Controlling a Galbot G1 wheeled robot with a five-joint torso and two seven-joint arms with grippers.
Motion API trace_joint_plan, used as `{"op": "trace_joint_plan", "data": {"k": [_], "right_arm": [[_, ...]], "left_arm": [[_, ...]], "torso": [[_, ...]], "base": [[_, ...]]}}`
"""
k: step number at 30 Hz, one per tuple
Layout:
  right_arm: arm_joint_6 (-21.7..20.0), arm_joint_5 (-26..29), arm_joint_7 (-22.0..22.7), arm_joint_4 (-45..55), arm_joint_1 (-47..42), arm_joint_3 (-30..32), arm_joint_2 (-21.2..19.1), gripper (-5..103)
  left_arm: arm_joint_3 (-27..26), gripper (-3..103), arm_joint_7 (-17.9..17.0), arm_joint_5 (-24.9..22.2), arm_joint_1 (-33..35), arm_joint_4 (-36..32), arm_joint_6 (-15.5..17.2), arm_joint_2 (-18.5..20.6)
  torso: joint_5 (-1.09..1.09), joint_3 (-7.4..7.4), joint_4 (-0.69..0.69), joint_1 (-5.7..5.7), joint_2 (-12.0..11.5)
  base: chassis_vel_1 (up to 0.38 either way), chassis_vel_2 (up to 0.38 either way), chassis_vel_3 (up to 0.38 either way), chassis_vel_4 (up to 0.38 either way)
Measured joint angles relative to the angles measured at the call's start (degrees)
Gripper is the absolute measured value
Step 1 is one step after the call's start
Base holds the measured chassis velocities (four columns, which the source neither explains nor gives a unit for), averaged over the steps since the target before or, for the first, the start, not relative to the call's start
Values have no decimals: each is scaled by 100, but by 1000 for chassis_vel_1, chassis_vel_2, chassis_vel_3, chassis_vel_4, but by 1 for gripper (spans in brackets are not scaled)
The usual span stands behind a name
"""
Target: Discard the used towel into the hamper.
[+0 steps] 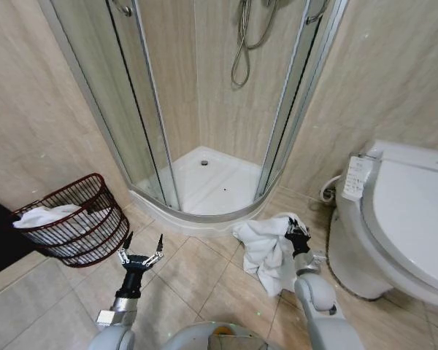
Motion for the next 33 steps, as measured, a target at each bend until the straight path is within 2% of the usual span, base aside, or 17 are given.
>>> {"op": "trace_joint_plan", "data": {"k": [9,14,19,21,25,33], "right_arm": [[134,20,52,-55,-203,-122,65,2],[125,-5,-12,387,-204,-83,50,2],[-45,-137,-202,1261,-283,-19,-21,2],[-268,-131,-265,1881,-351,-10,-83,2],[-495,-140,-265,2384,-361,-46,-144,2],[-463,-521,-360,2599,-406,-183,-53,2]], "left_arm": [[-2,100,-9,0,9,-2,-27,-49],[13,100,-10,12,-2,-6,6,-89],[58,100,-33,5,-2,-44,119,-137],[56,100,-36,-9,-5,-54,128,-152],[35,100,-34,-28,-4,-68,140,-157],[10,100,-30,-47,40,-151,221,-170]], "torso": [[2,0,0,0,0],[2,0,0,0,0],[2,0,0,0,0],[1,0,0,0,0],[1,0,0,0,0],[2,0,0,0,0]], "base": [[0,0,0,0],[0,0,0,0],[0,0,0,0],[0,0,0,0],[0,0,0,0],[0,0,0,0]]}}
